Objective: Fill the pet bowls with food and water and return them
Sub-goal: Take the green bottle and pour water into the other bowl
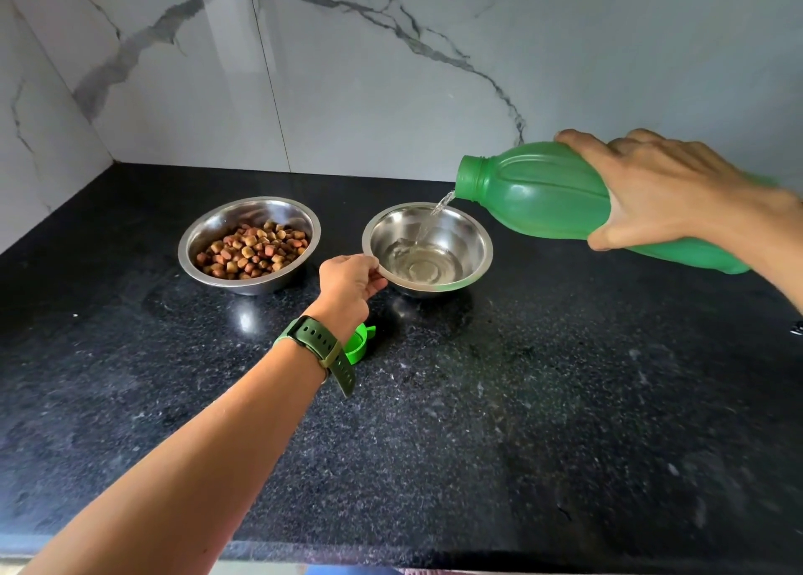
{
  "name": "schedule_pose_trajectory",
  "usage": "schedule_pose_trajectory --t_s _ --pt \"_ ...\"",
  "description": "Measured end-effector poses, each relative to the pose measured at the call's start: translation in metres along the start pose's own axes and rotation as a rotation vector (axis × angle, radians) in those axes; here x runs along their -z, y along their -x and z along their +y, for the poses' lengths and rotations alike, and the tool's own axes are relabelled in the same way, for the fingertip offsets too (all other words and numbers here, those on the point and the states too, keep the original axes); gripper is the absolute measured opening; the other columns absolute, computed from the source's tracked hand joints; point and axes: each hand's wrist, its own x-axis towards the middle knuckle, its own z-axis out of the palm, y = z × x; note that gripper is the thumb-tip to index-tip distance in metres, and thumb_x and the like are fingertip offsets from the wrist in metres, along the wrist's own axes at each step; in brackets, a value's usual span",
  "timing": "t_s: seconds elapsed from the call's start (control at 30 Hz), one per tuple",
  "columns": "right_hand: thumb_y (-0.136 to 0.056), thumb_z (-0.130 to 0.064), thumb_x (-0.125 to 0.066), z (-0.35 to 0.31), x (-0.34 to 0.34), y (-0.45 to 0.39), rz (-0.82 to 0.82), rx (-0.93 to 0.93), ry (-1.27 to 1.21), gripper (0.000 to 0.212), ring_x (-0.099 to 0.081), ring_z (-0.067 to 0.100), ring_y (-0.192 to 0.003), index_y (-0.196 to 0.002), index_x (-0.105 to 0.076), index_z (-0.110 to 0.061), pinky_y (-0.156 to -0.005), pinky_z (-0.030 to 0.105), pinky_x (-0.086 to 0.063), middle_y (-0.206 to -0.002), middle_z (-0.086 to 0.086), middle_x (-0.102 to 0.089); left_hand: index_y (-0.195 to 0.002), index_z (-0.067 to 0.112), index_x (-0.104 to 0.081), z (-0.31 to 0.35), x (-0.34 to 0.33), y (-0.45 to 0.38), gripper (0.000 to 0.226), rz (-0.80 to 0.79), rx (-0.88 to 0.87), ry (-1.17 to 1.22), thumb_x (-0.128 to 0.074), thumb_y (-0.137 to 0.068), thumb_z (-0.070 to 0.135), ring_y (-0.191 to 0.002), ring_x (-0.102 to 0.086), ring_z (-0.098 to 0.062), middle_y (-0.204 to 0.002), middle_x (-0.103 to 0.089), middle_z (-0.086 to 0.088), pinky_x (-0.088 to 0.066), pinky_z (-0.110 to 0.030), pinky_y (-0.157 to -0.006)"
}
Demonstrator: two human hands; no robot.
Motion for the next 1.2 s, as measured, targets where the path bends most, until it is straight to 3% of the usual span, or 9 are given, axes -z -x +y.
schedule_pose_trajectory --t_s 1.2 --pt "-0.062 -0.046 -0.072 0.008 0.000 0.020 0.010 -0.016 0.012 0.112 -0.049 0.030 -0.108 -0.145 0.002 -0.032 -0.065 0.032 -0.037 -0.106 0.010 -0.057 -0.071 0.007 -0.047 -0.003 -0.003 0.002 0.022 0.050 -0.017 -0.011 -0.053 -0.086 -0.008 -0.060 -0.053 -0.016 -0.072 -0.052 -0.009 -0.048 -0.016 -0.039"
